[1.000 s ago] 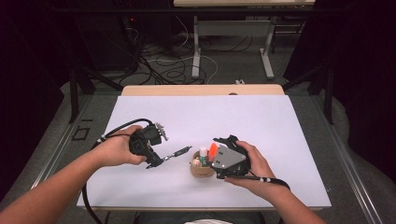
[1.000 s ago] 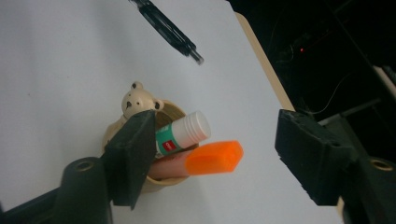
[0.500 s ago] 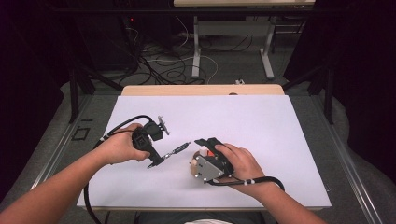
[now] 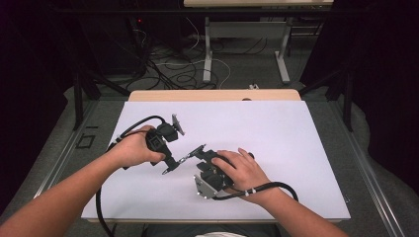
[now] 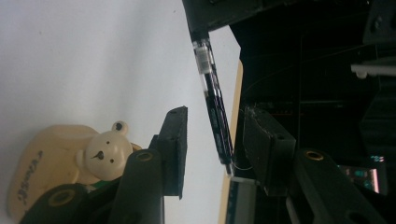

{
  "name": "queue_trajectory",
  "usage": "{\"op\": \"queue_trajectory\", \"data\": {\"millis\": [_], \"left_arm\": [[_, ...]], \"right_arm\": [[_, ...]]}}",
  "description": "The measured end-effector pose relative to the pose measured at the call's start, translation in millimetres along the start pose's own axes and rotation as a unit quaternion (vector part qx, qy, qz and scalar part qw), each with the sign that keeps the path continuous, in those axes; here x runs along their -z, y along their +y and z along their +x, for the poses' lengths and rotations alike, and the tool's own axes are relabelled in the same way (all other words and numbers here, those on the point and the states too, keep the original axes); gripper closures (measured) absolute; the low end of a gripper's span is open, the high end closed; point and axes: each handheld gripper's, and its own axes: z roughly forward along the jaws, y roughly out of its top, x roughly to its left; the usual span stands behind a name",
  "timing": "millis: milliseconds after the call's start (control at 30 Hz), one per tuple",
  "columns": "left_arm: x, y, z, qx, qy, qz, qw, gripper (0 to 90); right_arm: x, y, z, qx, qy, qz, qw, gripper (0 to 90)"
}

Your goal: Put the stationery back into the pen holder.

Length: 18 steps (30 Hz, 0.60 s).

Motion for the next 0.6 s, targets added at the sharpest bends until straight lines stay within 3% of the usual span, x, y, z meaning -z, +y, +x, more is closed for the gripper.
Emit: {"op": "queue_trajectory", "data": {"millis": [233,400,600], "left_arm": [[1.8,7.2,-2.1,0.009,-0.005,-0.008,0.9999,79.3],[4.1,10.1,-1.5,0.025,-0.008,-0.013,0.9996,79.3],[6.8,12.7,-0.5,0.039,-0.014,-0.023,0.9989,79.3]], "right_arm": [[-5.8,5.7,-0.9,0.067,-0.003,0.011,0.9977,66.0],[-11.8,7.9,-0.6,0.096,-0.01,0.018,0.9951,67.6],[-18.7,11.1,0.8,0.112,-0.008,0.023,0.9934,69.3]]}}
